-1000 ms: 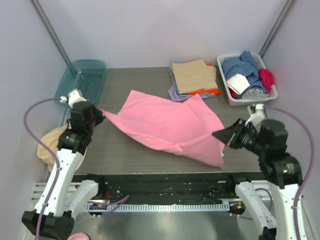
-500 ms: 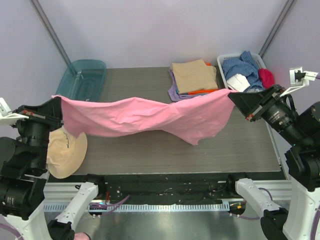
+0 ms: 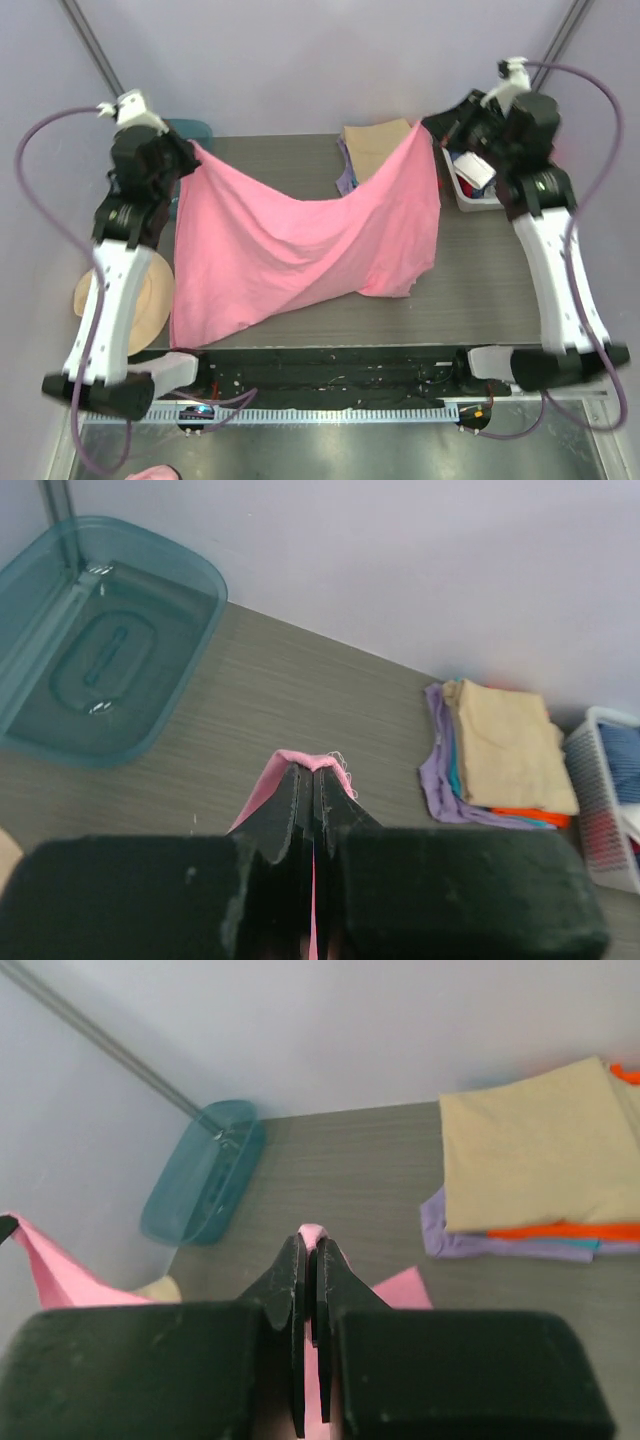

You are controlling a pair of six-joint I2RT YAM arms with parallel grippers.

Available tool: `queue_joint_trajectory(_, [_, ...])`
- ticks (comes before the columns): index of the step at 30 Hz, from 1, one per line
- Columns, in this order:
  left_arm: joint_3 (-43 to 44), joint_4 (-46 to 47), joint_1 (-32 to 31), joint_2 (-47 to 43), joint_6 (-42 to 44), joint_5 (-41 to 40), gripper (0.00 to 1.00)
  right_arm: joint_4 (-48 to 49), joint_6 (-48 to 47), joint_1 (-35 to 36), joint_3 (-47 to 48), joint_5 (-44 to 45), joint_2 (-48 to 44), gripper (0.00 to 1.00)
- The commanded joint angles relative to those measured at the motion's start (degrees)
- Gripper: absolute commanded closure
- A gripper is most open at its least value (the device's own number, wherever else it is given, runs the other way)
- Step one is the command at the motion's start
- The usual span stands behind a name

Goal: Fold and stack the t-shirts
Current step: Flatten the tshirt out

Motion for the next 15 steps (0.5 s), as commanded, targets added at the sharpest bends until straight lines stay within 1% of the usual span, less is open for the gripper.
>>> queue_joint_trajectory(1, [8.02,15.41,0.83,16.07,4.87,2.19,1.0,12.46,-5.9,-0.15,14.21,3.24,19.53,0.99])
queue_joint_trajectory(2, [10.92,15.78,1.1,18.92,4.87,2.89,1.0,12.9,-6.78,-0.15,17.92,2.8,22.61,0.99])
queue_joint_trajectory(3, [17.47,15.78,1.36,21.56,4.96,3.6,1.0,12.9,-7.22,-0.41,22.05,2.36,28.47,0.99])
queue_joint_trajectory(4, [21.28,14.82,1.71,26.37,4.88,4.39,1.0,12.73,-7.14,-0.67,31.14,1.14,30.97,0.99])
queue_joint_trajectory(5, [25.32,13.94,1.63,28.16,4.87,4.66,1.0,10.55,-6.96,-1.2,36.8,0.61,33.86,0.99])
queue_joint_trajectory(6, [33.54,12.8,1.72,30.0,4.96,4.83,1.0,8.7,-6.44,-1.46,43.12,0.17,36.33,0.99])
queue_joint_trajectory(7, [37.71,10.18,1.8,31.33,4.96,4.75,1.0,6.77,-6.0,-1.73,56.24,-0.1,41.31,0.99])
queue_joint_trajectory(8, [41.49,9.2,1.81,32.82,4.96,4.75,1.0,4.58,-5.04,-2.51,61.85,-0.8,43.02,0.99])
queue_joint_trajectory(9, [47.8,7.28,1.89,33.01,4.79,4.83,1.0,4.47,-2.94,-3.22,65.65,-1.41,43.82,0.99])
queue_joint_trajectory(10, [50.3,6.73,1.98,32.84,4.87,4.92,1.0,5.16,-2.22,-3.66,66.99,-1.94,42.0,0.99])
queue_joint_trajectory(11, [52.76,6.38,1.89,31.36,4.79,5.36,1.0,7.43,-2.04,-4.19,64.83,-2.47,39.8,0.99])
queue_joint_trajectory(12, [52.43,6.2,1.98,29.95,5.05,5.54,1.0,9.19,-2.56,-4.1,56.54,-2.65,36.3,0.99])
queue_joint_trajectory(13, [51.56,6.29,2.07,27.93,5.66,5.63,1.0,11.21,-2.74,-4.19,51.59,-2.56,29.57,0.99])
queue_joint_trajectory(14, [46.51,6.64,1.98,23.13,6.01,5.63,1.0,14.45,-2.92,-4.1,47.1,-2.39,25.76,0.99])
queue_joint_trajectory(15, [42.8,8.64,2.07,19.86,6.19,5.37,1.0,14.92,-3.44,-4.1,40.7,-2.3,23.02,0.99])
